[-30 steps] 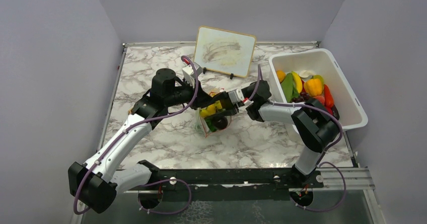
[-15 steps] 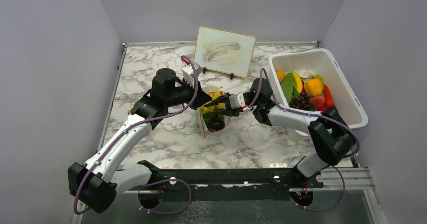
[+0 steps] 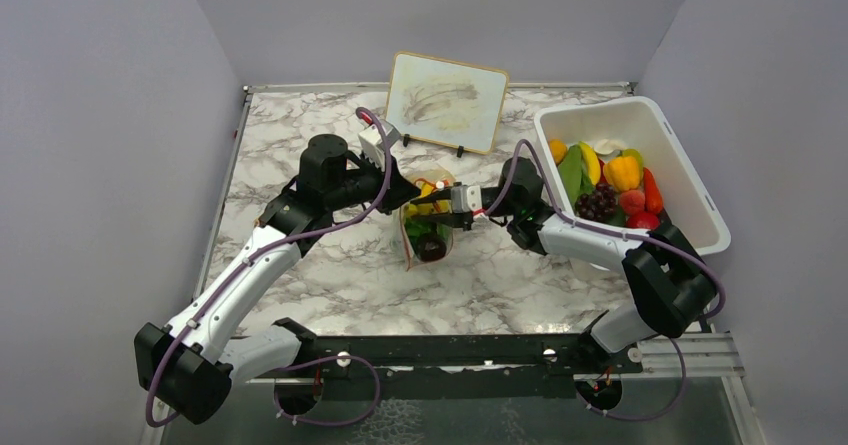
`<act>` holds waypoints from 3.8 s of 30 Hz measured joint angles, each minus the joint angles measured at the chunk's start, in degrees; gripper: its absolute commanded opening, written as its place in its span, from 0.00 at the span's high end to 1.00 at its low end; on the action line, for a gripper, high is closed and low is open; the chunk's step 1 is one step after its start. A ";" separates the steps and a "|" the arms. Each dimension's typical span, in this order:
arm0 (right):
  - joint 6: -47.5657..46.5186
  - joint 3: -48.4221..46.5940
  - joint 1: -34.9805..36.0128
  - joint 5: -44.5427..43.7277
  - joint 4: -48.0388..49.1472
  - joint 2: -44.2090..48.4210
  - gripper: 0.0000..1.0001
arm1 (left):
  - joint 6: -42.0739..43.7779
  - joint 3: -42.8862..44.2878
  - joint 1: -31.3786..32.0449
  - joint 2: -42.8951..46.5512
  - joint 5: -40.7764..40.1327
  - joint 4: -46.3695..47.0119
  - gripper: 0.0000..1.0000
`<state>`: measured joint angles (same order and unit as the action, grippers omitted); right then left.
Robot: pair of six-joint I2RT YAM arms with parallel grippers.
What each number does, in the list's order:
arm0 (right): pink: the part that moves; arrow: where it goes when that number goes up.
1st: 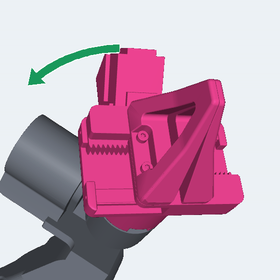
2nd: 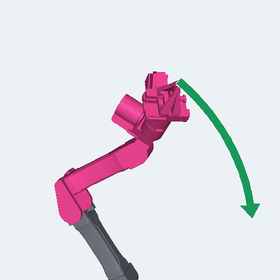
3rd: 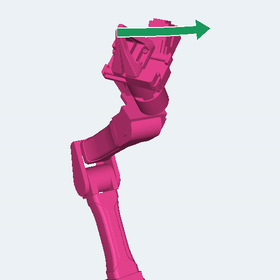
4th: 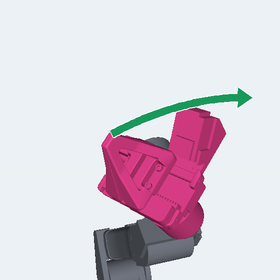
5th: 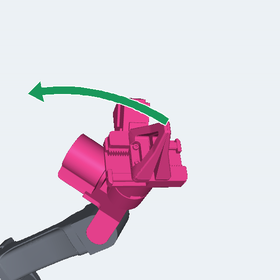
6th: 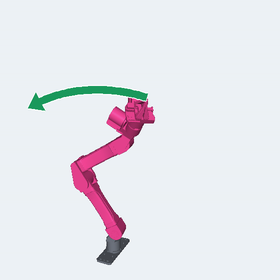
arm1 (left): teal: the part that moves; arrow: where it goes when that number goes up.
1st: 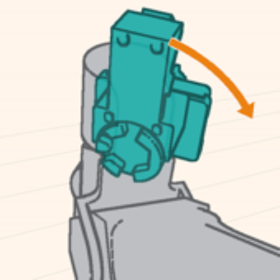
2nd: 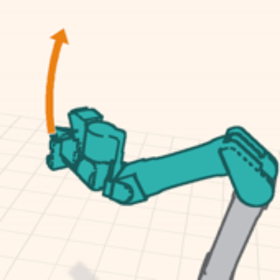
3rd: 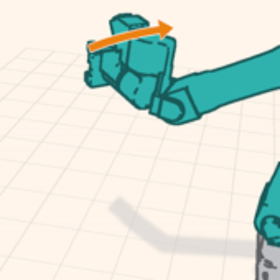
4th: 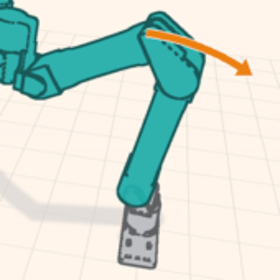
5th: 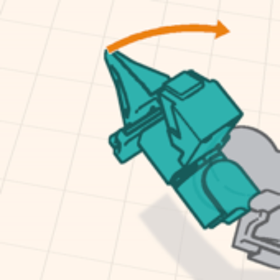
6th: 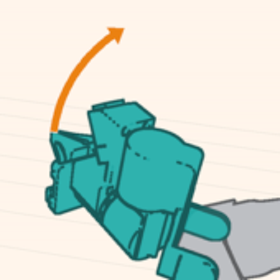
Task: Place the food in the zip-top bag and seal the zipper
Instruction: Place the fake fruit in the zipper food storage bag, then pick up the fake fruit from the bin.
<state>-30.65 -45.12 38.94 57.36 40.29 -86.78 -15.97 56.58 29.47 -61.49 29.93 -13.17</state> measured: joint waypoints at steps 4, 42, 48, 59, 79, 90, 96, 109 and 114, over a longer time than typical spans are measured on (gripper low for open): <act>1.11 0.55 0.00 -5.68 0.11 0.00 0.77 | -0.09 0.00 0.00 0.00 -0.26 0.07 1.00; 28.50 -8.70 -0.07 -26.08 -29.97 14.21 0.56 | -4.57 1.14 -0.09 -1.51 -6.05 1.84 1.00; 40.00 -14.91 -0.20 -33.20 -41.99 14.23 0.54 | -5.57 -0.26 -0.09 -1.51 -6.64 4.22 1.00; 43.67 -15.56 -0.33 -38.69 -54.14 12.61 0.59 | -6.58 -0.48 -0.09 -1.62 -6.84 5.42 1.00; 53.42 -14.21 -0.33 -41.86 -48.68 18.40 0.99 | 1.66 5.14 -0.09 -0.39 -14.19 -1.77 1.00; 54.01 -12.98 -0.33 -41.27 -47.12 11.72 0.80 | 4.37 2.05 -0.09 0.37 -15.19 -3.80 1.00; 51.67 -13.81 -0.33 -44.63 -49.72 12.26 0.61 | 4.15 0.37 -0.11 0.35 -11.82 -0.55 1.00; 48.87 -34.16 -5.95 -53.48 -61.29 8.98 0.40 | 4.11 -0.50 -0.11 -0.68 -5.14 1.70 1.00; 51.23 -34.86 -13.90 -52.81 -62.49 7.63 0.34 | 4.09 -0.50 -0.11 -0.68 -4.26 1.53 1.00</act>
<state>20.58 -79.99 25.04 4.56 -22.20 -79.15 -11.88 56.07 29.36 -62.17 25.67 -11.64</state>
